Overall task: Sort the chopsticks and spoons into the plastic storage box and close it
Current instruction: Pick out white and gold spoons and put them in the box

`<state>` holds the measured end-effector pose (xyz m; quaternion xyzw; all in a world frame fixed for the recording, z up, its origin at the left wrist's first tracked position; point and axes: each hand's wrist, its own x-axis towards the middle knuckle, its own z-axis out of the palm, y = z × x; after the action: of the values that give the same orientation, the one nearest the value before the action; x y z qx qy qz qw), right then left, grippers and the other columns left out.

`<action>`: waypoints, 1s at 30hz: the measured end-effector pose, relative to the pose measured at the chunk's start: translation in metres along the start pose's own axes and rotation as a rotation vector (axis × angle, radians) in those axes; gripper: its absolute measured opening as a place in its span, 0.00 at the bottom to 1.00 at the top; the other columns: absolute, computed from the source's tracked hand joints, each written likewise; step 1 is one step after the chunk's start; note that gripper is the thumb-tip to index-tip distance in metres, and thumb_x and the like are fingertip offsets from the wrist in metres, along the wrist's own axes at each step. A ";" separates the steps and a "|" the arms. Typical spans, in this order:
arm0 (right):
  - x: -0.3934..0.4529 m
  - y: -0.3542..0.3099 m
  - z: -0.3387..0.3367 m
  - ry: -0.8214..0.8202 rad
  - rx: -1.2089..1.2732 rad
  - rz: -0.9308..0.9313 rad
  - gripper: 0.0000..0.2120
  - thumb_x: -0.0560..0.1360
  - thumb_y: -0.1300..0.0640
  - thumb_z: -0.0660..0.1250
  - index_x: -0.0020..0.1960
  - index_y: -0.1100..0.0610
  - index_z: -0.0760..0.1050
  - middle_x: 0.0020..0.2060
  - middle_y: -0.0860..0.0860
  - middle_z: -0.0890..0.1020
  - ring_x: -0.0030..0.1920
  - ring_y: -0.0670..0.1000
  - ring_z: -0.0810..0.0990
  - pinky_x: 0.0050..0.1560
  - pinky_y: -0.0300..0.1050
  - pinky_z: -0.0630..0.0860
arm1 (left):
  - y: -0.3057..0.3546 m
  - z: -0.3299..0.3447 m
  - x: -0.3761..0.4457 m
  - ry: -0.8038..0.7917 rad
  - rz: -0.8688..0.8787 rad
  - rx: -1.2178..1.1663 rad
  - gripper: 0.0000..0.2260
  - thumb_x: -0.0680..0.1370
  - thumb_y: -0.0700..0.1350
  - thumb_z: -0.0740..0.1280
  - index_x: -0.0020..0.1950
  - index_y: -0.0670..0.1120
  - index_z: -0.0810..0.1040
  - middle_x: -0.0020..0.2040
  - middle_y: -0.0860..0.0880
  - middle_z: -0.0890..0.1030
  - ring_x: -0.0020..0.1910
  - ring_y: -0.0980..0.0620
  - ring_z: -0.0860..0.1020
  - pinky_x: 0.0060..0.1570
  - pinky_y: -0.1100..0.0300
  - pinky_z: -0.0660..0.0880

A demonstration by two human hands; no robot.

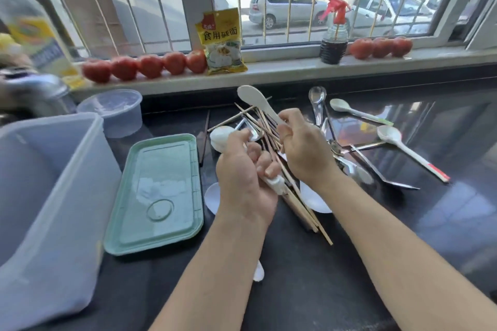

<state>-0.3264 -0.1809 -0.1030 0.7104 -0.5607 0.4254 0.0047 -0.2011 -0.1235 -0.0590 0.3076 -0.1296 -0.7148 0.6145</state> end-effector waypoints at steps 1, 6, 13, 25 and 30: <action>-0.001 -0.007 0.000 -0.010 -0.003 -0.015 0.08 0.84 0.57 0.58 0.58 0.59 0.73 0.36 0.48 0.76 0.36 0.60 0.79 0.36 0.51 0.71 | 0.015 0.001 -0.010 0.028 0.023 0.009 0.09 0.80 0.40 0.63 0.40 0.47 0.69 0.28 0.53 0.60 0.22 0.57 0.57 0.19 0.65 0.57; 0.014 -0.096 0.004 -0.076 0.142 -0.036 0.05 0.83 0.55 0.60 0.56 0.52 0.74 0.31 0.48 0.76 0.34 0.58 0.77 0.35 0.54 0.73 | 0.135 -0.011 -0.057 0.042 0.247 0.074 0.11 0.81 0.41 0.63 0.40 0.49 0.68 0.28 0.54 0.59 0.21 0.57 0.56 0.19 0.65 0.57; 0.042 -0.251 0.039 -0.187 0.522 -0.101 0.06 0.79 0.58 0.68 0.48 0.50 0.83 0.30 0.44 0.81 0.30 0.42 0.79 0.37 0.43 0.79 | 0.292 -0.095 -0.123 0.003 0.527 0.225 0.07 0.80 0.47 0.60 0.42 0.49 0.70 0.30 0.54 0.59 0.23 0.57 0.56 0.22 0.65 0.57; 0.066 -0.298 0.075 -0.706 0.530 0.059 0.03 0.81 0.61 0.66 0.50 0.59 0.78 0.33 0.57 0.84 0.35 0.60 0.82 0.44 0.56 0.82 | 0.342 -0.216 -0.036 0.053 0.468 0.215 0.09 0.80 0.46 0.59 0.58 0.44 0.71 0.31 0.53 0.60 0.24 0.56 0.56 0.22 0.63 0.58; 0.080 -0.320 0.103 -1.070 0.248 0.015 0.12 0.85 0.59 0.58 0.50 0.58 0.79 0.34 0.55 0.84 0.35 0.56 0.80 0.43 0.50 0.80 | 0.339 -0.231 0.004 -0.004 0.485 0.085 0.10 0.80 0.46 0.59 0.60 0.44 0.70 0.32 0.52 0.60 0.25 0.55 0.55 0.24 0.62 0.57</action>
<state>-0.0077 -0.1756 0.0301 0.8189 -0.4353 0.0676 -0.3680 0.2083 -0.1543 -0.0485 0.2917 -0.2307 -0.5409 0.7544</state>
